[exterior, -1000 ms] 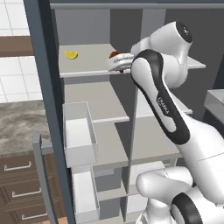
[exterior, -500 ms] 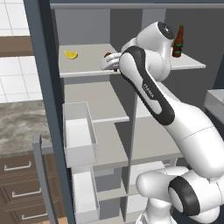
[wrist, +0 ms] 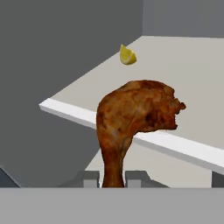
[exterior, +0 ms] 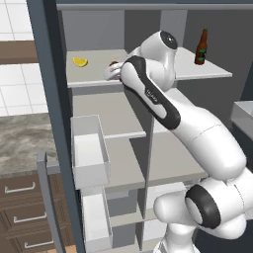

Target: There's a chicken drumstick in the fridge that needs to be moved to the freezer for freezing. Pick up the chicken drumstick from the fridge, place it on any shelf in the freezer, and close the fridge and freezer doors when done.

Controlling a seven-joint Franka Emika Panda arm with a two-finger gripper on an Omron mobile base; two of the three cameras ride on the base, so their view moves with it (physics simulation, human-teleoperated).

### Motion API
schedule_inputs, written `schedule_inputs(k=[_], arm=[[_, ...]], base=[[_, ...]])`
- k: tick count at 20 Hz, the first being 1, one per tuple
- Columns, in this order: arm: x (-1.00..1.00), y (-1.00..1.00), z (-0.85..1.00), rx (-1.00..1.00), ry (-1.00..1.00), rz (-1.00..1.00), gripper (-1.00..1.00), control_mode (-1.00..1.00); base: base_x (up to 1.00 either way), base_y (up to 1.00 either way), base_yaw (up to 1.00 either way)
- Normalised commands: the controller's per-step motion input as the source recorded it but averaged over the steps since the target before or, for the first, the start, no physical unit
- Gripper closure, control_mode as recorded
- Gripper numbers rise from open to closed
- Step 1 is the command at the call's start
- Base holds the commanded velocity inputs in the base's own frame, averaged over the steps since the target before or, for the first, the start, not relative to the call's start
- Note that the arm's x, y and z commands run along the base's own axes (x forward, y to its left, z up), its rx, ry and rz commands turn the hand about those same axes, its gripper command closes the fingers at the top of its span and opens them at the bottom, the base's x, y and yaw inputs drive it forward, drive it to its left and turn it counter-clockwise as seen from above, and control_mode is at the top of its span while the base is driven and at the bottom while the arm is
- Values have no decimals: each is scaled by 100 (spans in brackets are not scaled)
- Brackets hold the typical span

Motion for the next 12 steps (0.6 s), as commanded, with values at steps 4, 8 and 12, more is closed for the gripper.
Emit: schedule_inputs(k=[4,8,12], arm=[[53,19,-5,-1,6,0,100,-100],[44,7,-17,-1,4,0,100,-100],[46,4,-25,-1,0,0,100,-100]], base=[[0,0,0],[0,0,0],[0,0,0]])
